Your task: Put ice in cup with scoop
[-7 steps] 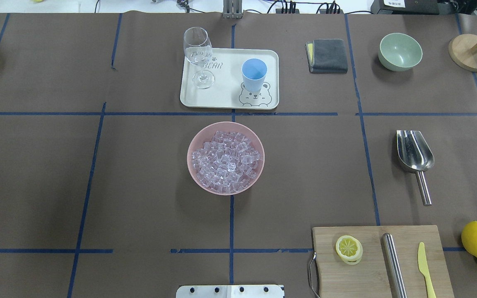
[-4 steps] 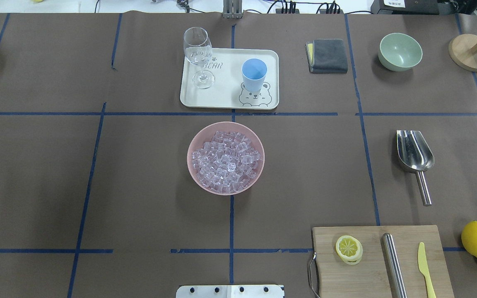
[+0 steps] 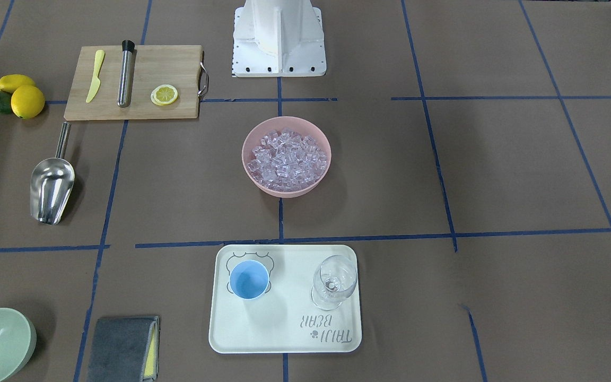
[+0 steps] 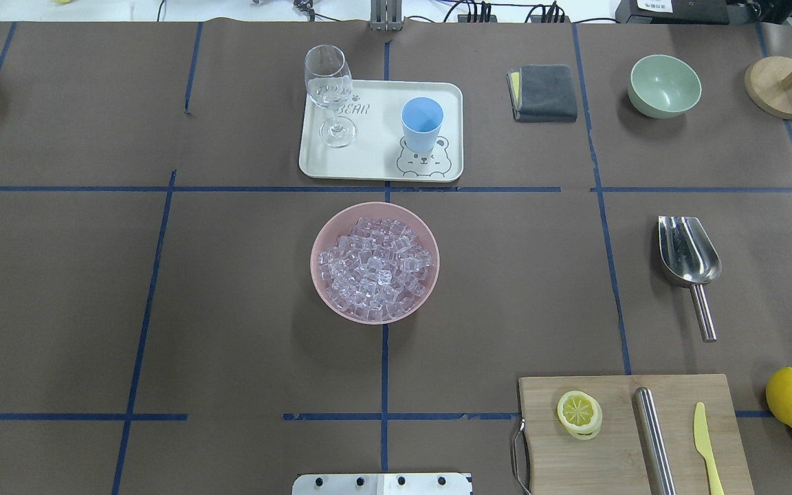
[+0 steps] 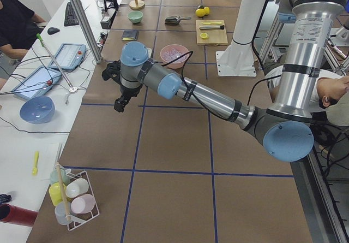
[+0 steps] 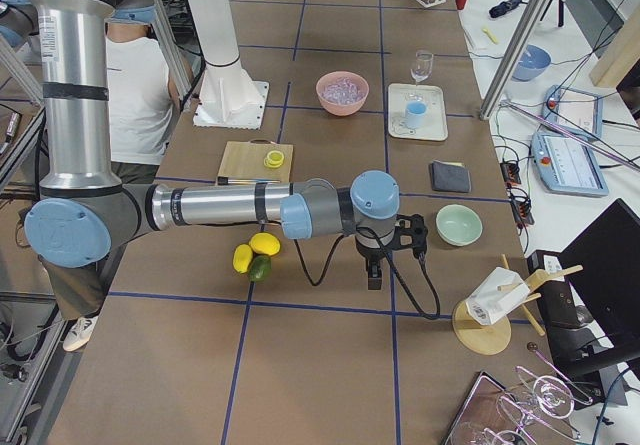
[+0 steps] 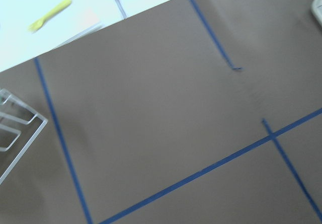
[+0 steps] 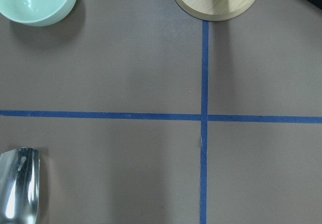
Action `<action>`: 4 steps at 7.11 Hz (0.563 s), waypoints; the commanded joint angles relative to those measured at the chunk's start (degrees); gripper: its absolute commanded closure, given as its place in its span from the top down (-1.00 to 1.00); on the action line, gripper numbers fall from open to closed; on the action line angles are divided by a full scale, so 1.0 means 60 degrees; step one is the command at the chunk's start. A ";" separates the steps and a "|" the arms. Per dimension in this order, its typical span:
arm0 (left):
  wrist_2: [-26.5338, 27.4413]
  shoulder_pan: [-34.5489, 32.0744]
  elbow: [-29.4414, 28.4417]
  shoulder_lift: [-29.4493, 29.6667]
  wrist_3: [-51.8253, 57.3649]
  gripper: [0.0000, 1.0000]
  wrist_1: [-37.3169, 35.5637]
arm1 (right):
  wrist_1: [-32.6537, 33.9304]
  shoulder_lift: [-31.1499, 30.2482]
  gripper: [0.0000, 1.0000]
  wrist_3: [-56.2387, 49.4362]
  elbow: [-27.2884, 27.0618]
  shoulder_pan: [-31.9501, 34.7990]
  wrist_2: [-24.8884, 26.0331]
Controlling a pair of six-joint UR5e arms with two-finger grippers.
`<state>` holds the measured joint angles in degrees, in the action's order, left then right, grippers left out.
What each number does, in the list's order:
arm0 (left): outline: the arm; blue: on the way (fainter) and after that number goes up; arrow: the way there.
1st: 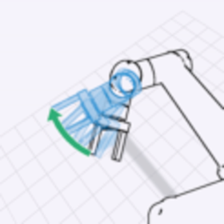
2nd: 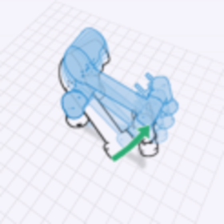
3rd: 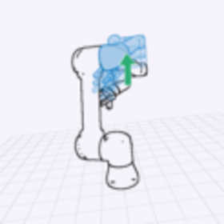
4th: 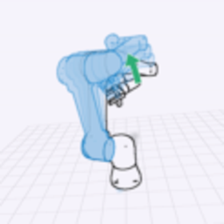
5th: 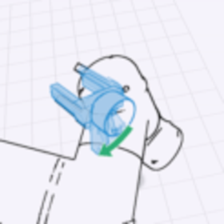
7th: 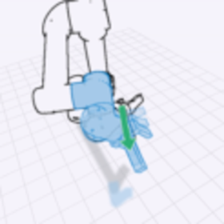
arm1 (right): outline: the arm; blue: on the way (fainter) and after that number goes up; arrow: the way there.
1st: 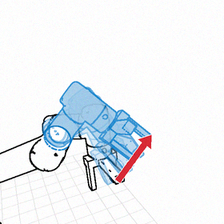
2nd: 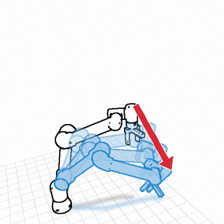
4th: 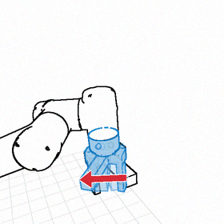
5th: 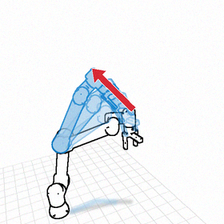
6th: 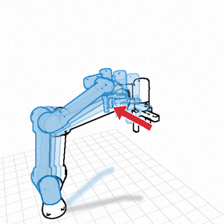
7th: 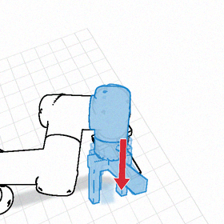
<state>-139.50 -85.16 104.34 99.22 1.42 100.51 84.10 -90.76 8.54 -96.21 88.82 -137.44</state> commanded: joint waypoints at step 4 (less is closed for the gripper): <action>-0.0203 0.1679 -0.0031 0.0073 0.0084 1.00 0.2447 | -0.0056 0.0024 1.00 0.0810 -0.0310 -0.1469 0.0056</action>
<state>-141.20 -77.98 104.56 99.45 1.81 110.15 83.85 -90.62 10.04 -96.65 83.22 -137.19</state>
